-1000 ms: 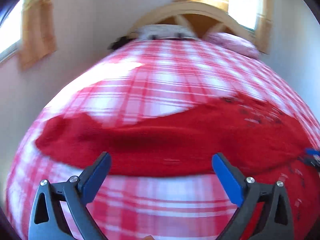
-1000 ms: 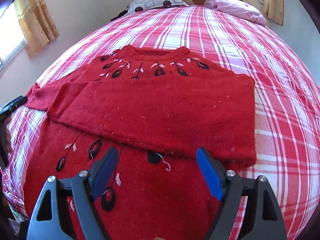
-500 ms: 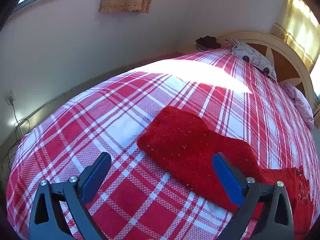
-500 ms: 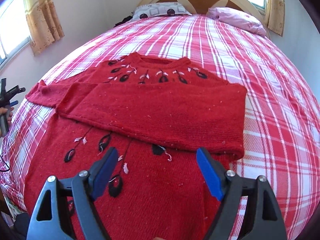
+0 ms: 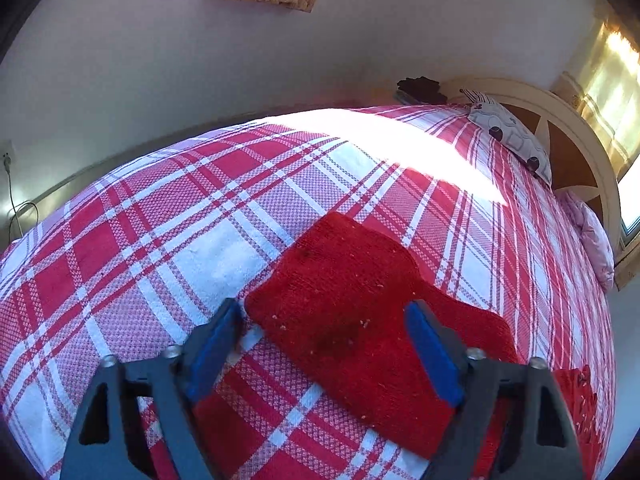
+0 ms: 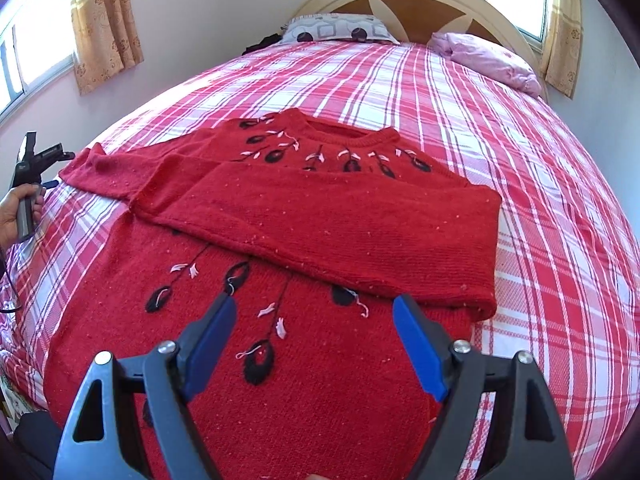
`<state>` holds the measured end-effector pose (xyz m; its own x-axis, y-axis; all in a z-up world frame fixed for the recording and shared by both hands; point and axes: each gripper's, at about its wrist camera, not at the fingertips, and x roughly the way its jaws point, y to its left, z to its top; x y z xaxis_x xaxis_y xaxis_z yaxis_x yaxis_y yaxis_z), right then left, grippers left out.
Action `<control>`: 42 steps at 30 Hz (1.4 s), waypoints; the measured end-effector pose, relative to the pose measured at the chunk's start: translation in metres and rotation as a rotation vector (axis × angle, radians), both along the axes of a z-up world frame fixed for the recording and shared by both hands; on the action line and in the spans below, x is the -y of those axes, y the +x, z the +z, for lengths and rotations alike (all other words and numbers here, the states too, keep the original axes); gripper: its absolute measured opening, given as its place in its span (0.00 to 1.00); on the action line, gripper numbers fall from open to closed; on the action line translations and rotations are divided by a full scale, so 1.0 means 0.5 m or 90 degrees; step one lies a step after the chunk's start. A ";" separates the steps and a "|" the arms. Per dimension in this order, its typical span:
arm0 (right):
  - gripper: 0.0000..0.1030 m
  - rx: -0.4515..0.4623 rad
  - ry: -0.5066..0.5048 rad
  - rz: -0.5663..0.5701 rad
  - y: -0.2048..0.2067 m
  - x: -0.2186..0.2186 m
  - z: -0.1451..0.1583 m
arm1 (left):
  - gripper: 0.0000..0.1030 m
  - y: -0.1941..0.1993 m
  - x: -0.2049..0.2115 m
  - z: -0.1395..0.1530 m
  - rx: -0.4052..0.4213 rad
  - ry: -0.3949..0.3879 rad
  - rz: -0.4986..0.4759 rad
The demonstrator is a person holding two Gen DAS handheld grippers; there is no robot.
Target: Fold small clothes
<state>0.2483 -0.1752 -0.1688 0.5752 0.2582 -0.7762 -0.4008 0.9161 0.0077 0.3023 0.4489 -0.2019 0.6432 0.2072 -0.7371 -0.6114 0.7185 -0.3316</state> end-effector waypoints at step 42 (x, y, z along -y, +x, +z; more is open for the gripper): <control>0.81 0.018 0.035 -0.032 -0.034 0.051 0.029 | 0.12 0.000 0.411 0.296 0.308 -0.169 -0.281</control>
<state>0.2314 -0.2004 -0.1542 0.6105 0.2700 -0.7446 -0.3550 0.9337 0.0476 0.3023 0.2434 -0.0539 0.8941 -0.2949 -0.3370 -0.0220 0.7228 -0.6907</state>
